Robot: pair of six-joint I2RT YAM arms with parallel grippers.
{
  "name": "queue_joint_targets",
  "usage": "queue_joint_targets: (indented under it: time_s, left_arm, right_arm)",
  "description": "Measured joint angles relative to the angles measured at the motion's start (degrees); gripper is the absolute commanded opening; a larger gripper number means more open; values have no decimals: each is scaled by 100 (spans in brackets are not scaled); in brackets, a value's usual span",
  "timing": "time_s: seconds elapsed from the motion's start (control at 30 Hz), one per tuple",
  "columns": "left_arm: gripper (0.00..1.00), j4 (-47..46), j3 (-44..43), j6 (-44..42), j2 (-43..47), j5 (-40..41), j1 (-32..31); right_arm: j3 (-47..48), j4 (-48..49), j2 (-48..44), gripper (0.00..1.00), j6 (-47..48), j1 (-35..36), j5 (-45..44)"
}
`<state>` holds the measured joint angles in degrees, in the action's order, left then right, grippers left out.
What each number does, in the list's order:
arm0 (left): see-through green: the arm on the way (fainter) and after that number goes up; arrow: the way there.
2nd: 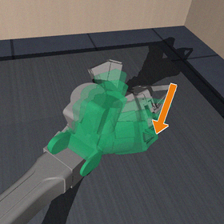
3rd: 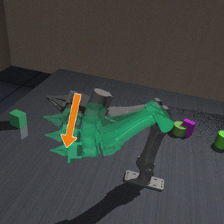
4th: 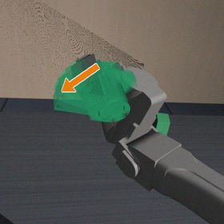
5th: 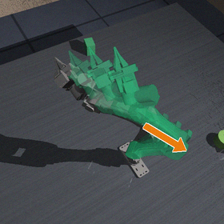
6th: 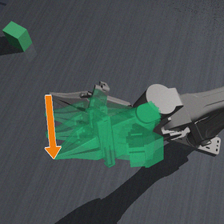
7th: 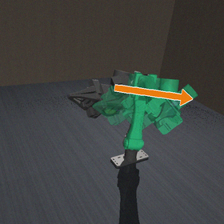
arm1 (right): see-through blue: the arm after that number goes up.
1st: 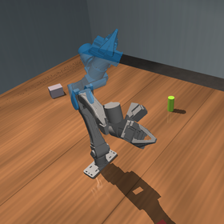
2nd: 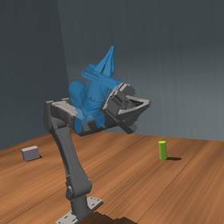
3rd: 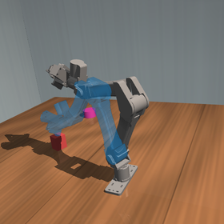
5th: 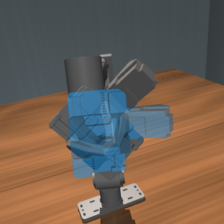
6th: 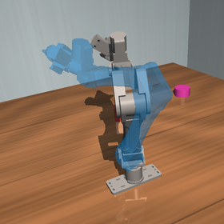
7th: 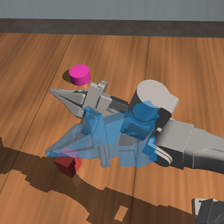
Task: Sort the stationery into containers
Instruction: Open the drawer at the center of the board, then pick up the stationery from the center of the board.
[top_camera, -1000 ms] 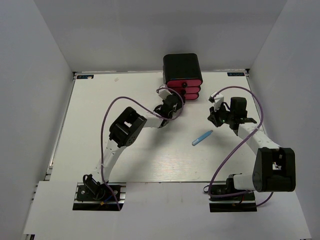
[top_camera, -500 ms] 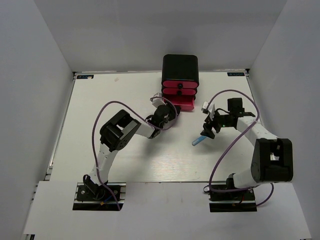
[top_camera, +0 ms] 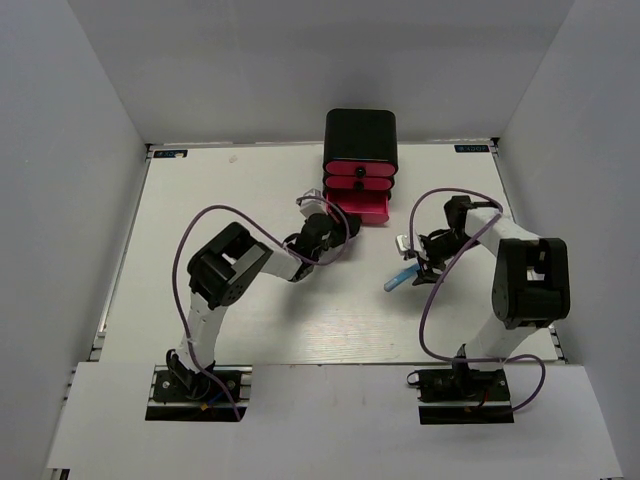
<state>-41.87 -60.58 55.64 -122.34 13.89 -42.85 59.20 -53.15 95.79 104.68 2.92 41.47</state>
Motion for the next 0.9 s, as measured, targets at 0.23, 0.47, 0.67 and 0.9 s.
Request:
queue_joint_targets:
  time_s: [0.23,0.47,0.67,0.9]
  left_arm:
    - [74,74,645,-223,796,-70,2]
    - [75,133,1661,-507,2085,-232,2]
    - [75,468,2734,-726,3646,-216,2]
    - [76,992,3689,-850,5139,133,2]
  right_arm:
    - [424,-247,461,73,645,81,-400]
    - [695,-315,876,66,796,234,-745]
    - [713,-415,1080,47,822,337,-970]
    - [715,-374,1069,0,667,435,-1021]
